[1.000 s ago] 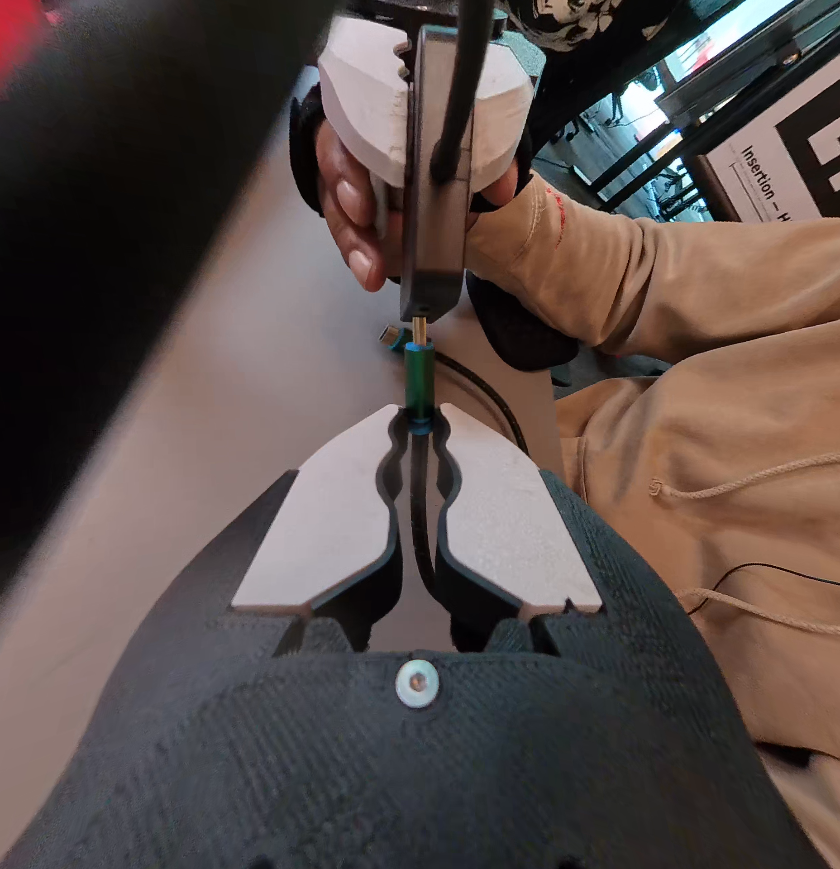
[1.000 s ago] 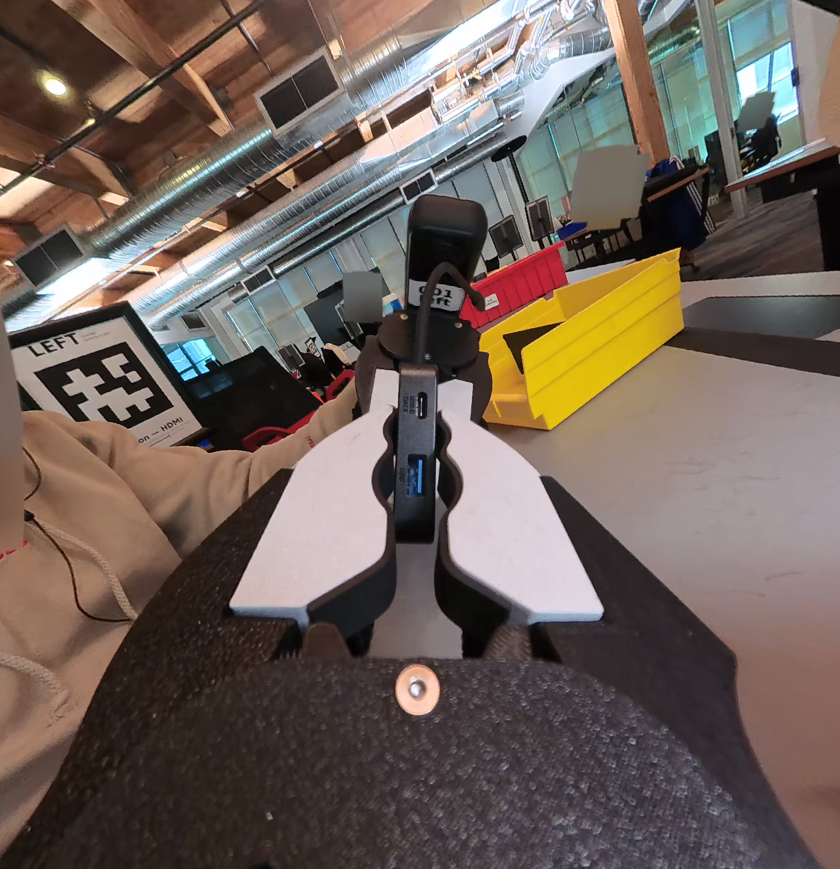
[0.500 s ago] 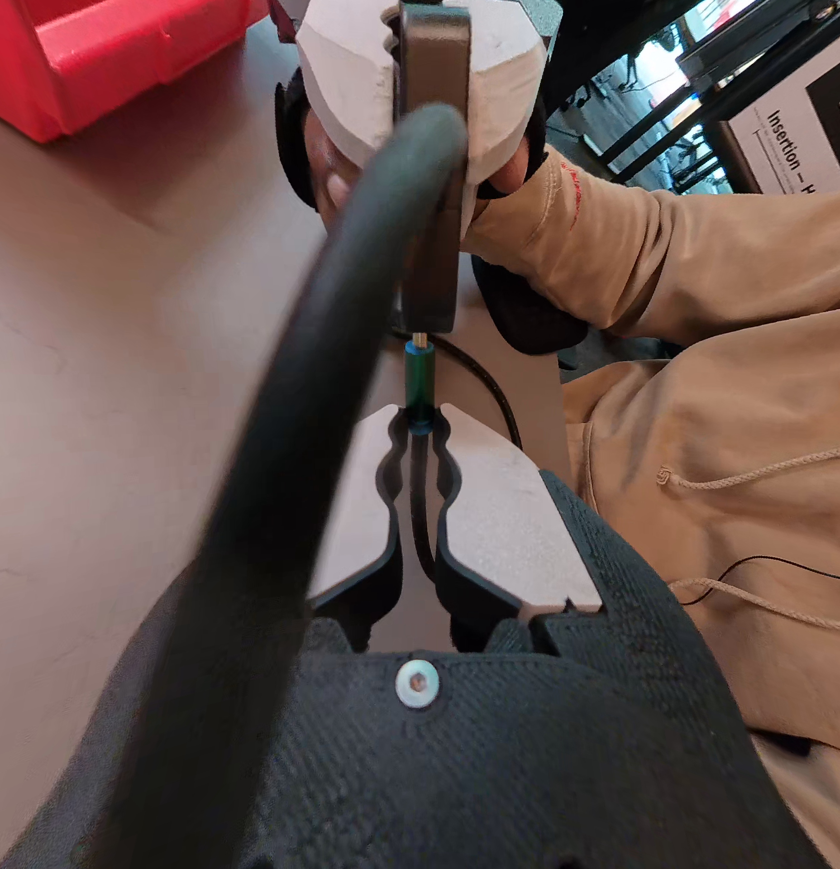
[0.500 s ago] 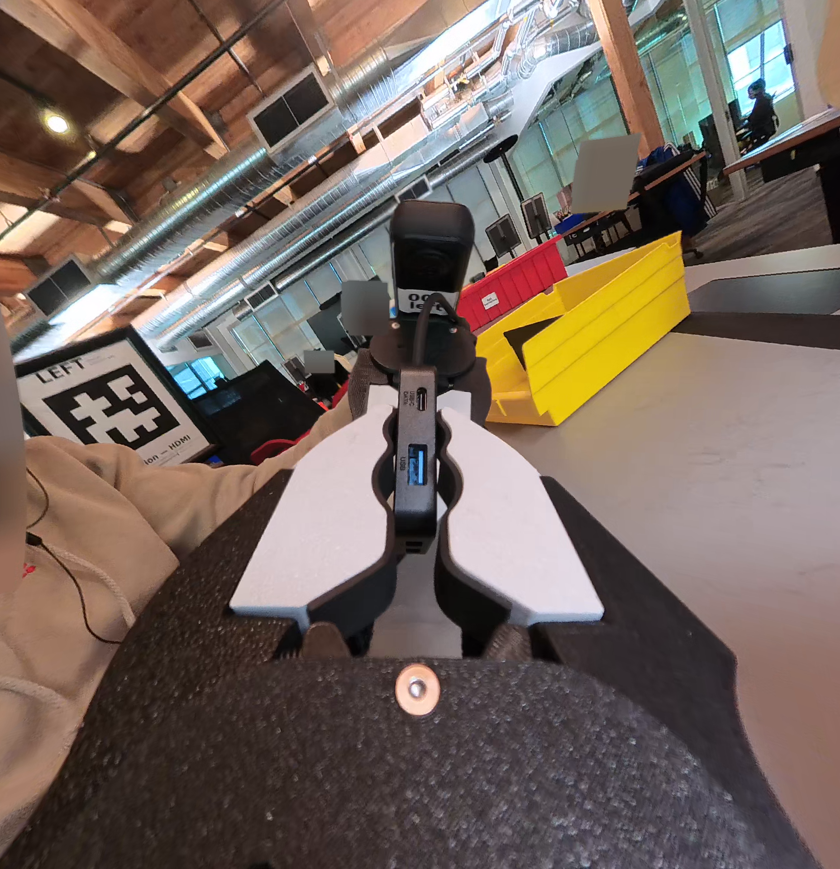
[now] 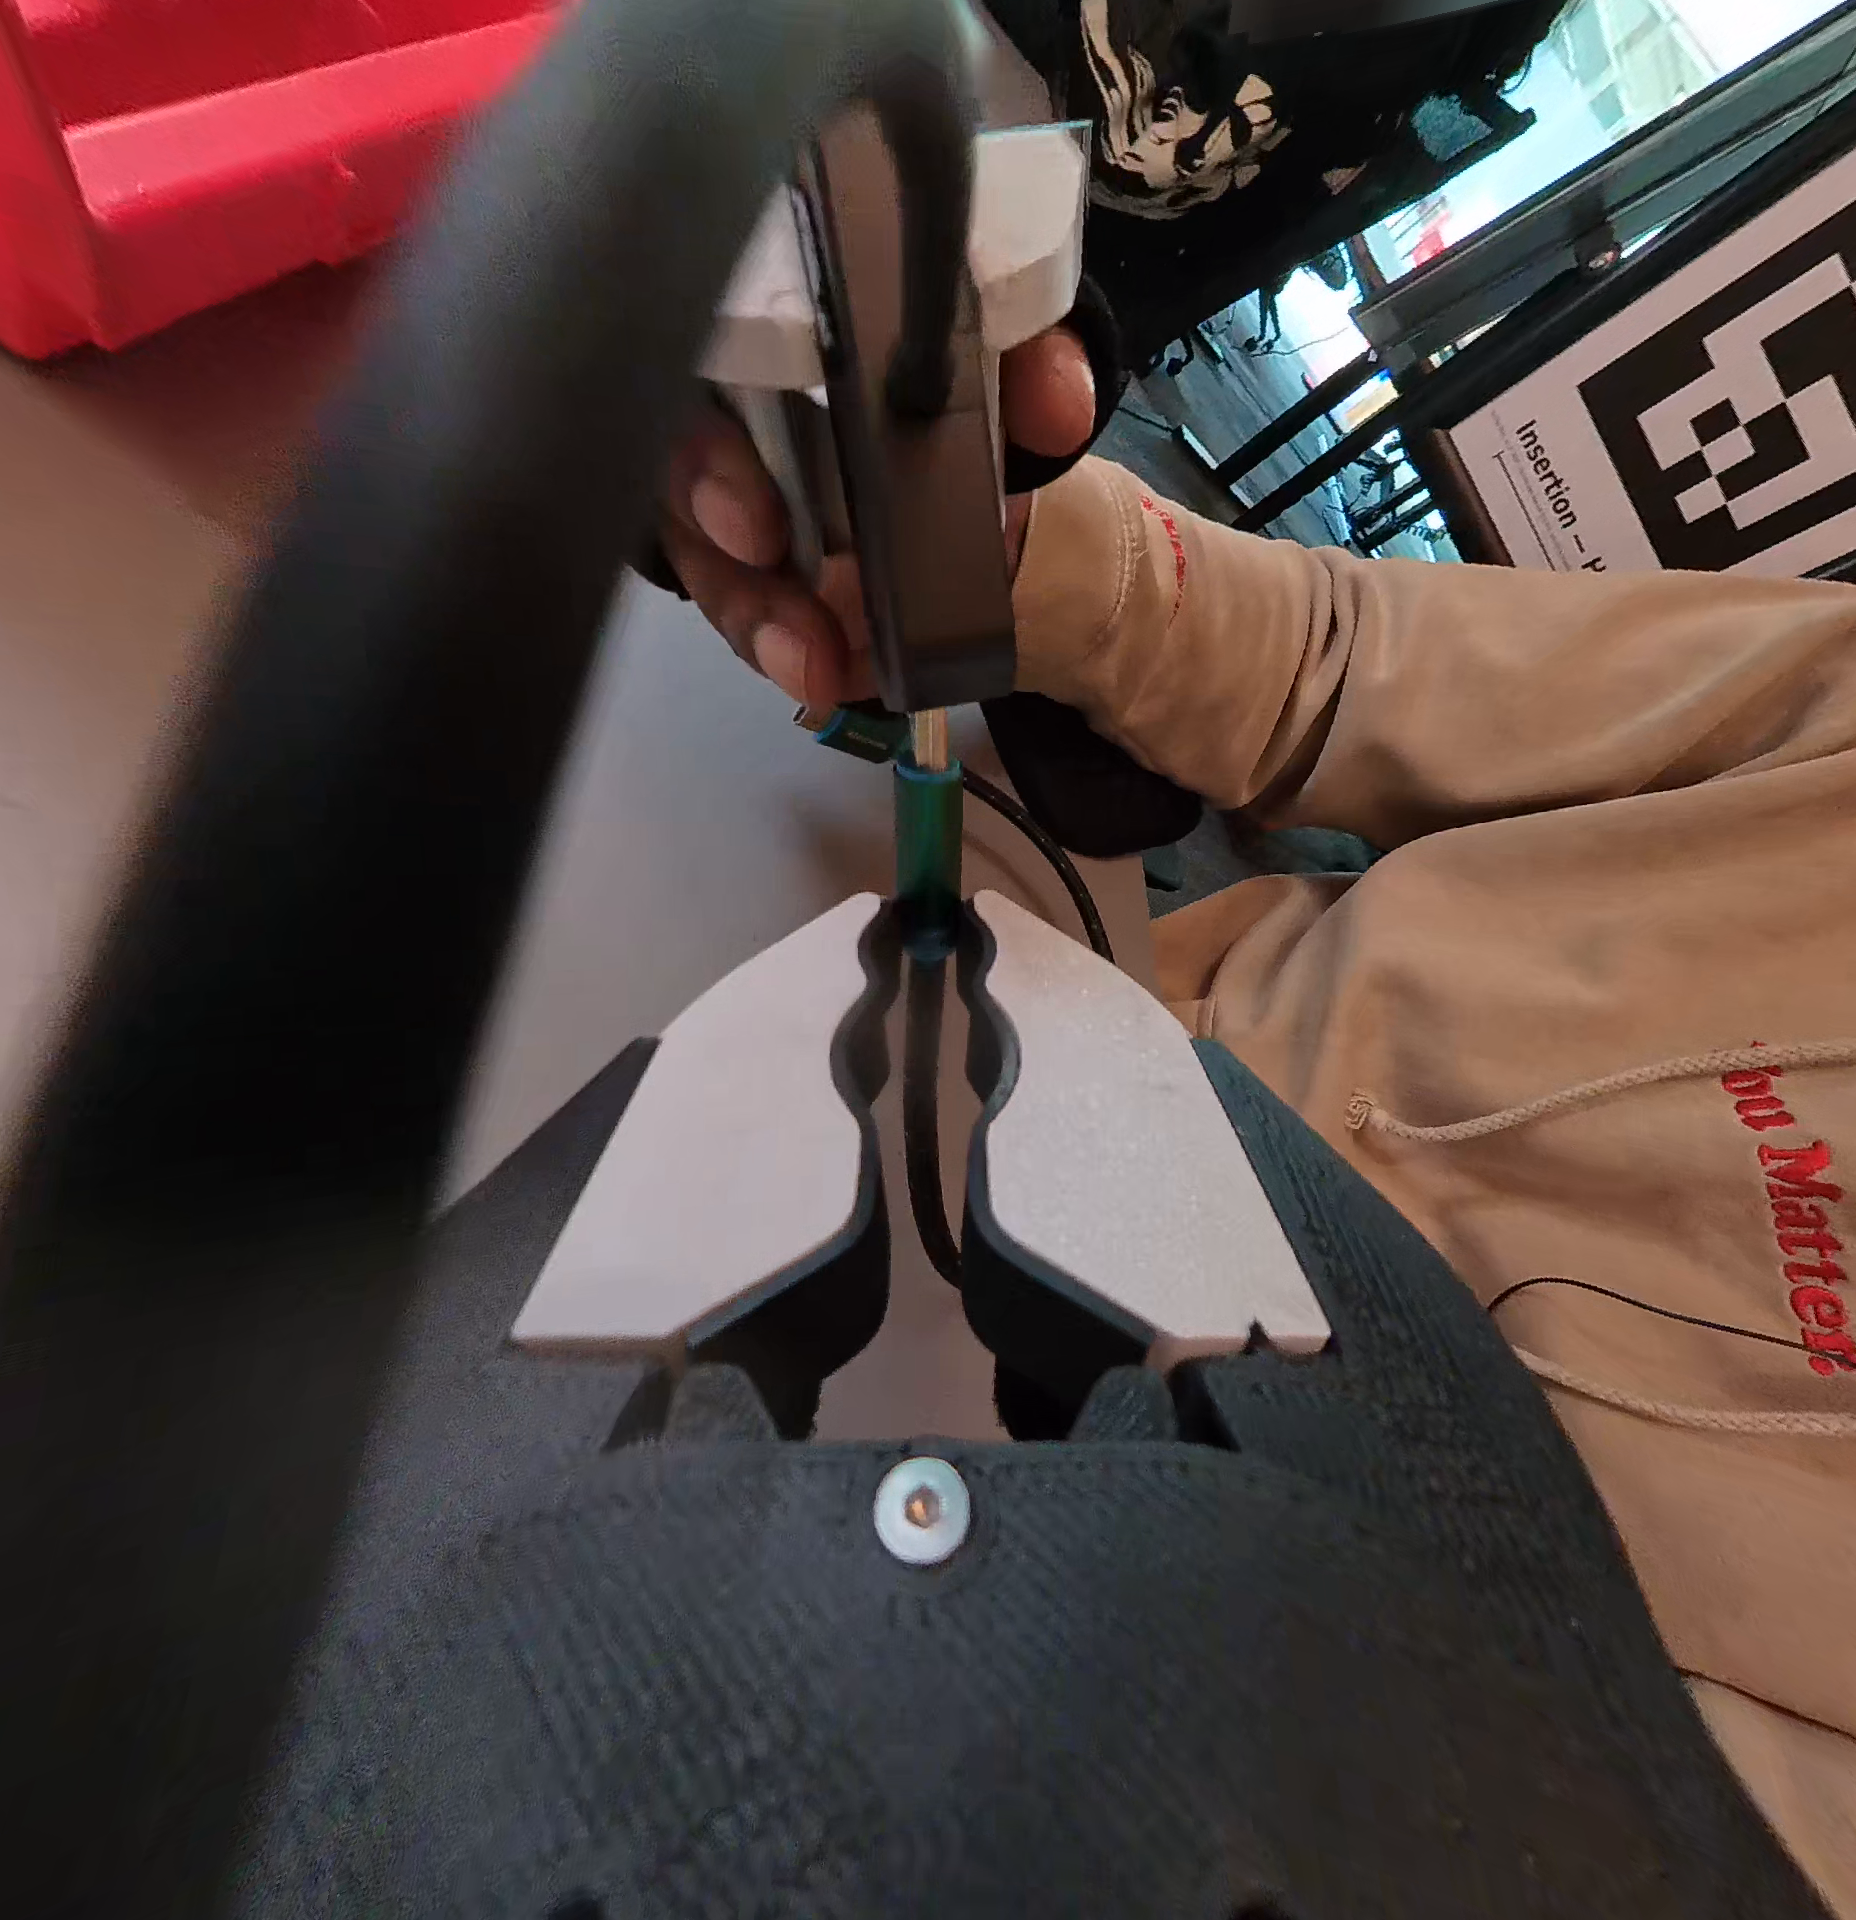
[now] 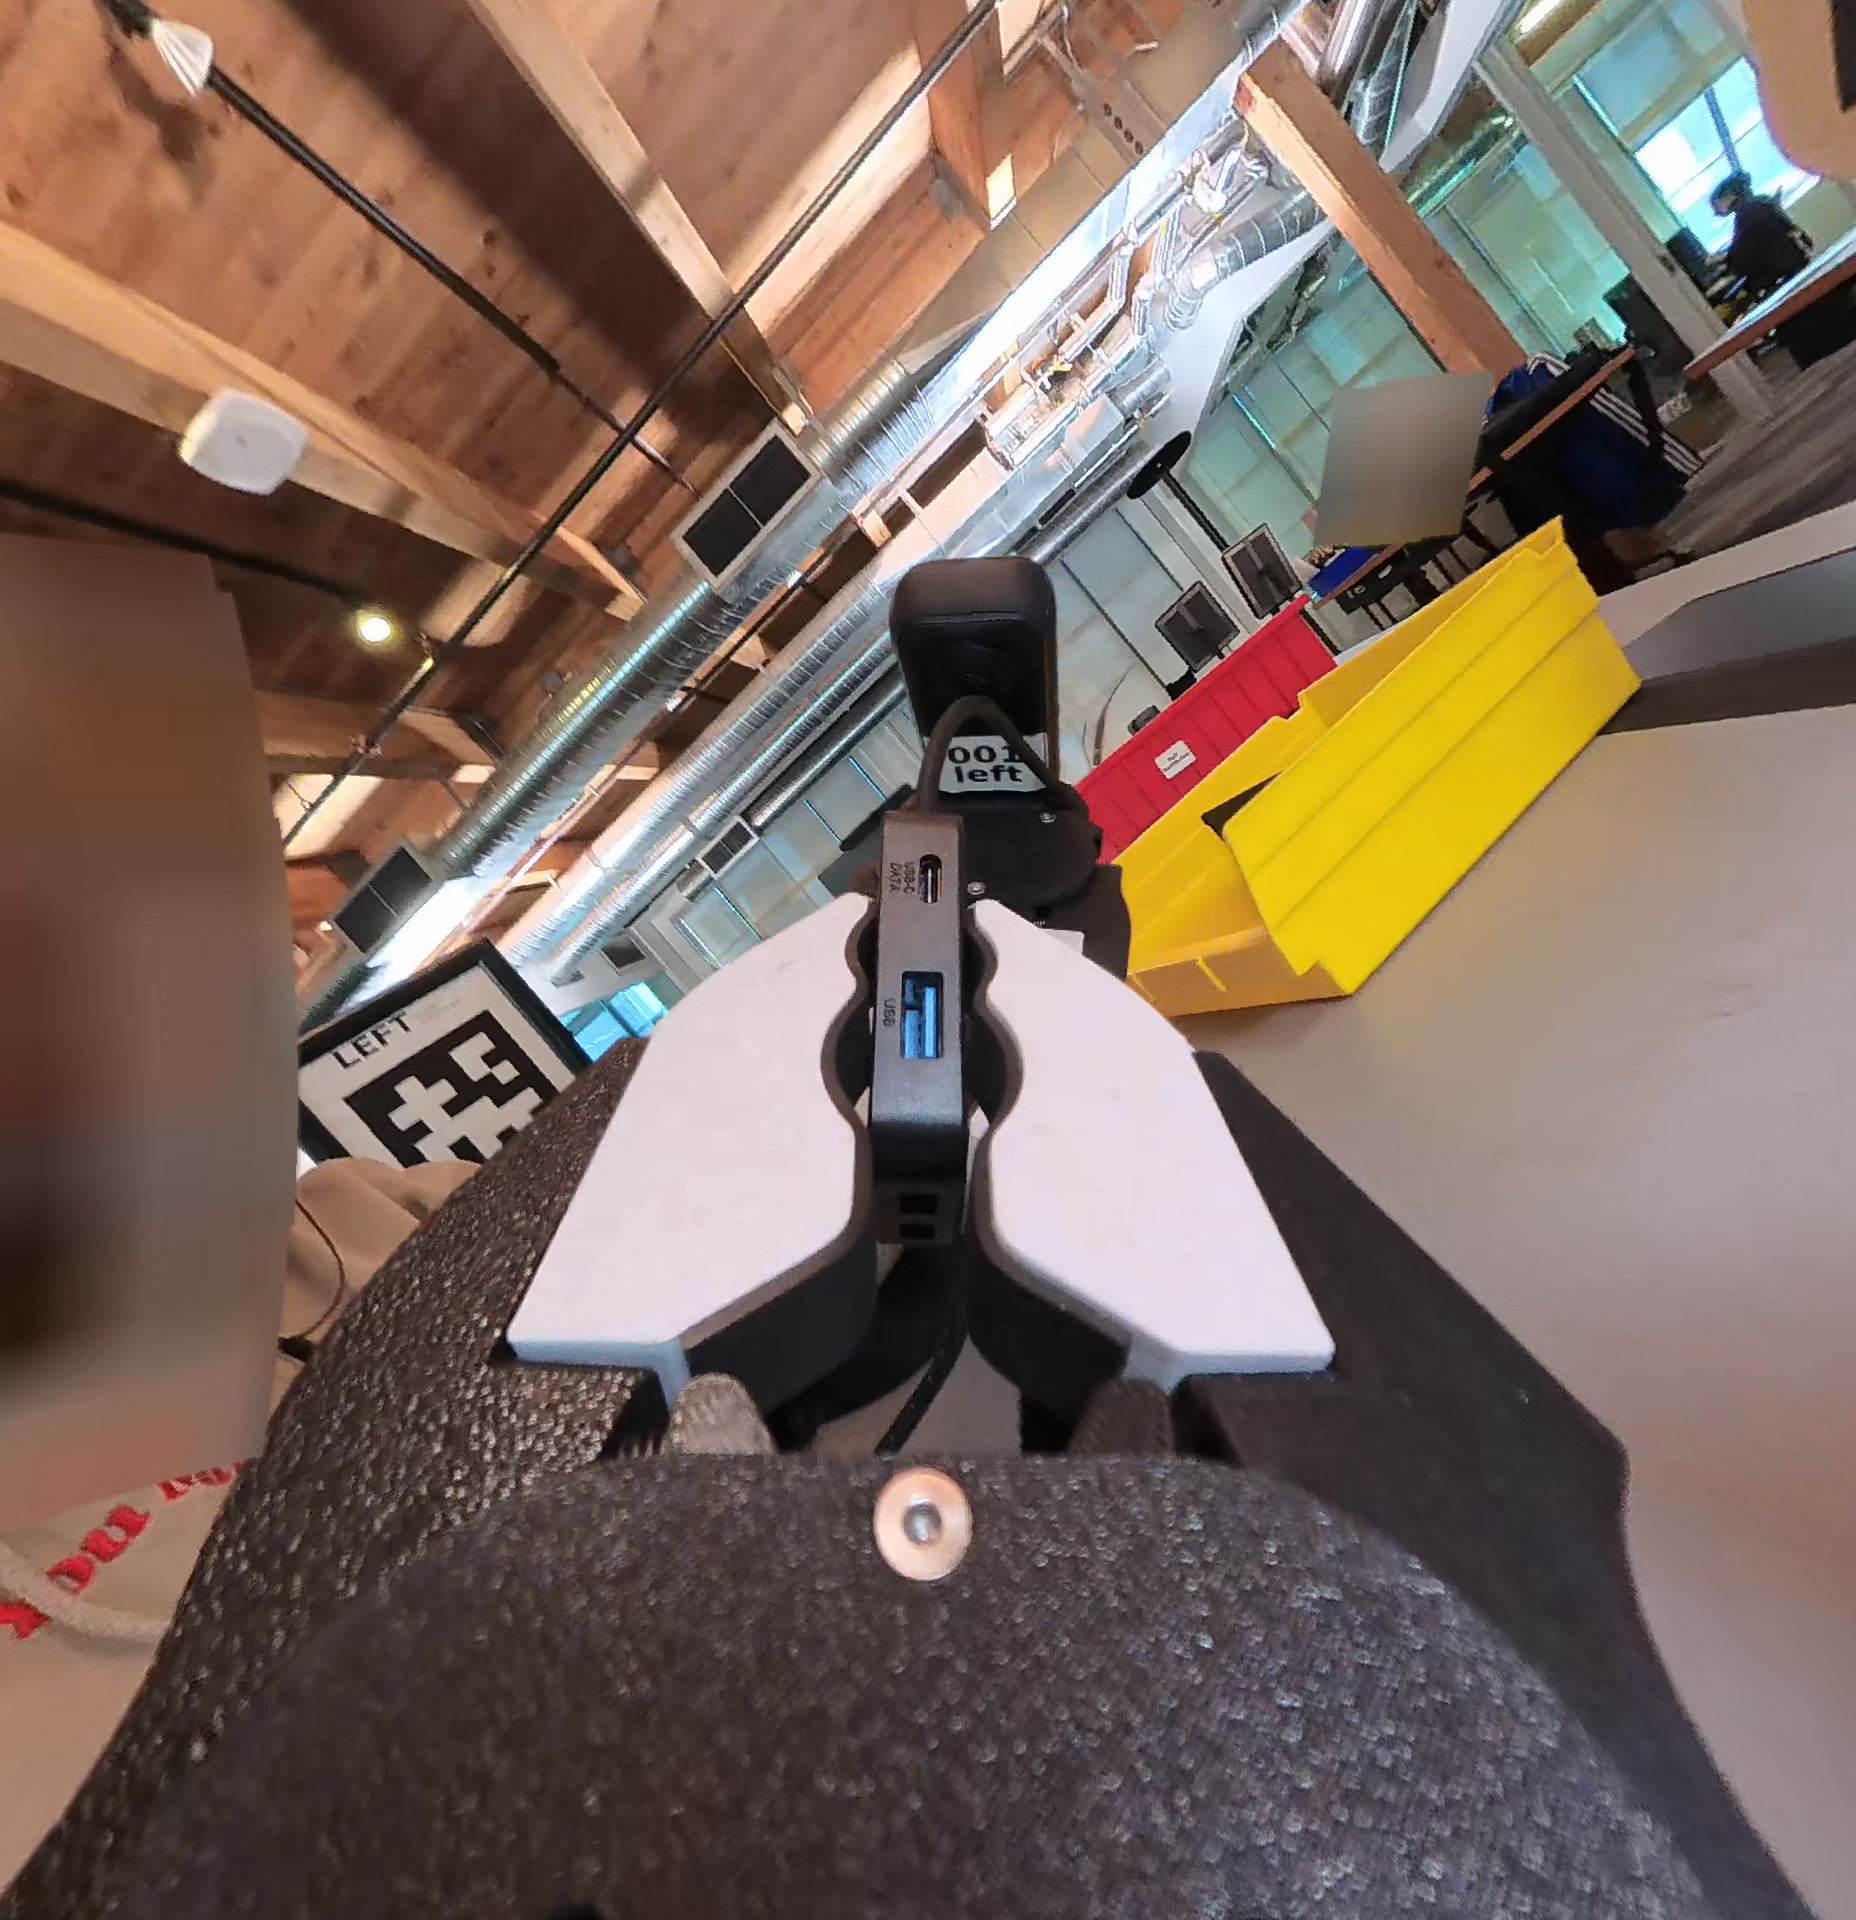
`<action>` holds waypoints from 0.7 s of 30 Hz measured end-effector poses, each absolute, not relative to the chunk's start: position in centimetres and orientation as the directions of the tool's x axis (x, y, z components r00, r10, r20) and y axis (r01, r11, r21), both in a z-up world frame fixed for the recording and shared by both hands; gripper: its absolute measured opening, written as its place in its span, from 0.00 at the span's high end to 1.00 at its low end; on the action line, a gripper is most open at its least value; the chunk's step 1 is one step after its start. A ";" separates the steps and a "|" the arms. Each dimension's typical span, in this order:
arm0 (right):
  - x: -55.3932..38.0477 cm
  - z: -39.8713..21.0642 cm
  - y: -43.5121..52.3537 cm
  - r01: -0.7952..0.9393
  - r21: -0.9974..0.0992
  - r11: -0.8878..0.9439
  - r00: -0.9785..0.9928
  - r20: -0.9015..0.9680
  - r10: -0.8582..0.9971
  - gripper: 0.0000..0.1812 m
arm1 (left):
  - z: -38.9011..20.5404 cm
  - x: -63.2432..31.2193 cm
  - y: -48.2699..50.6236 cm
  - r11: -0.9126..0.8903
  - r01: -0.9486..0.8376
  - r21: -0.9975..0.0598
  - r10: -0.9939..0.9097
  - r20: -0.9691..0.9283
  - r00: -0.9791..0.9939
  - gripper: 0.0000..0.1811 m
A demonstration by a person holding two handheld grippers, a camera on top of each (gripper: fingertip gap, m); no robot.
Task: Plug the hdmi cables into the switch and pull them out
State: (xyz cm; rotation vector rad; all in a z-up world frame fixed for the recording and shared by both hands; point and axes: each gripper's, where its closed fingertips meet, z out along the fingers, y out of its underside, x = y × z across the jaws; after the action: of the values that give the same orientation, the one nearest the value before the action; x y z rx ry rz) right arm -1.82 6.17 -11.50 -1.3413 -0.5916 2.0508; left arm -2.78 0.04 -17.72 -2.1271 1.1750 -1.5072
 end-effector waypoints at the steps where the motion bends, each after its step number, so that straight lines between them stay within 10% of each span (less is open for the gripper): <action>1: -1.9 -11.6 6.2 -0.246 -0.645 -0.724 -0.301 -0.659 0.689 0.92 | -17.8 -2.9 0.0 -0.629 -0.457 -0.629 -0.747 0.652 0.130 0.94; 21: -2.1 -11.6 6.4 -0.264 -0.596 -0.758 -0.334 -0.681 0.652 0.92 | -17.6 -3.2 0.0 -0.617 -0.465 -0.634 -0.758 0.639 0.135 0.94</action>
State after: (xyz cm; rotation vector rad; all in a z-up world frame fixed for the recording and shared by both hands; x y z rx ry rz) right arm -2.06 6.38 -11.56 -1.3334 -0.5176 2.1180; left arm -3.22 0.01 -17.59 -2.1337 1.1923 -1.4753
